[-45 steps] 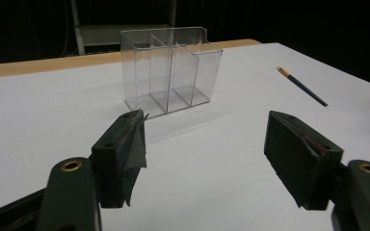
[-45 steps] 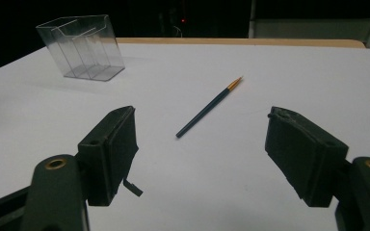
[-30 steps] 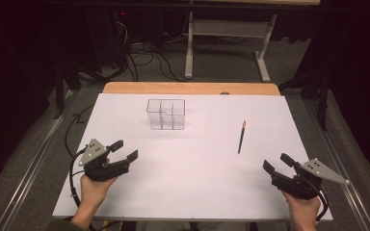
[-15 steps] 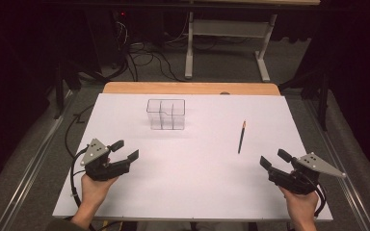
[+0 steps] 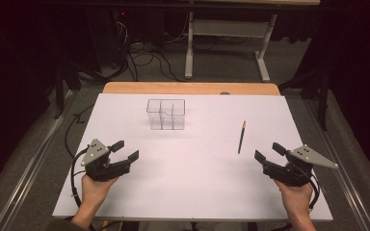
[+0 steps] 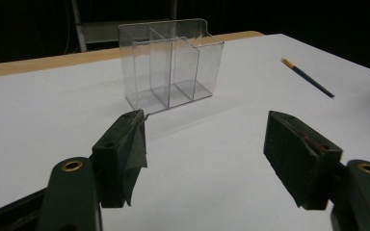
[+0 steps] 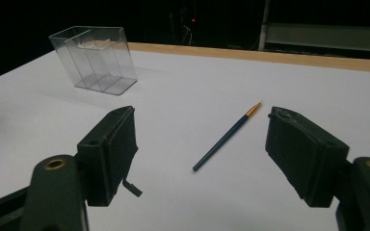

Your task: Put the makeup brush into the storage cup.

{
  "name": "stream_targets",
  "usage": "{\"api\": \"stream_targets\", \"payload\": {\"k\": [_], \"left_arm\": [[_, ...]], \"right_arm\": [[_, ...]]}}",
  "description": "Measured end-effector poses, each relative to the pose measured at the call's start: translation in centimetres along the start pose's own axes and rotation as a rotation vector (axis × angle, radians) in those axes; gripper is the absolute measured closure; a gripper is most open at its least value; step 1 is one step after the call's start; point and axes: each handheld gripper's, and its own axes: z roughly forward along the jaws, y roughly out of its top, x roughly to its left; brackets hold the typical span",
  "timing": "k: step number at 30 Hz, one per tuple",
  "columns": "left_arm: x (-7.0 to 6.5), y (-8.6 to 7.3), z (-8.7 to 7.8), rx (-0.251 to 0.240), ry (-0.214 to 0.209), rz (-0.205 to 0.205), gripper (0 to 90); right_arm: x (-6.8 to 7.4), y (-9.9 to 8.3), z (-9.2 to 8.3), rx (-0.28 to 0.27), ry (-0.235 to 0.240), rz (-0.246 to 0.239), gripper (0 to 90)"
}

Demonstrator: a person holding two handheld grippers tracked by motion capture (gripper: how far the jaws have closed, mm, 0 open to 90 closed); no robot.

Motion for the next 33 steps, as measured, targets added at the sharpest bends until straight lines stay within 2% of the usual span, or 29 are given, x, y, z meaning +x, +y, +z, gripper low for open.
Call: {"api": "stream_targets", "payload": {"k": [18, 33], "left_arm": [[-0.1, -0.1, 0.1, 0.007, -0.001, 0.007, 31.7], [0.0, -0.1, 0.4, 0.016, 0.003, 0.004, 31.6]], "right_arm": [[0.5, 1.2, 1.6, 0.003, 0.006, -0.024, 27.4], [0.1, 1.8, 2.7, 0.005, 0.016, 0.009, 27.2]]}}
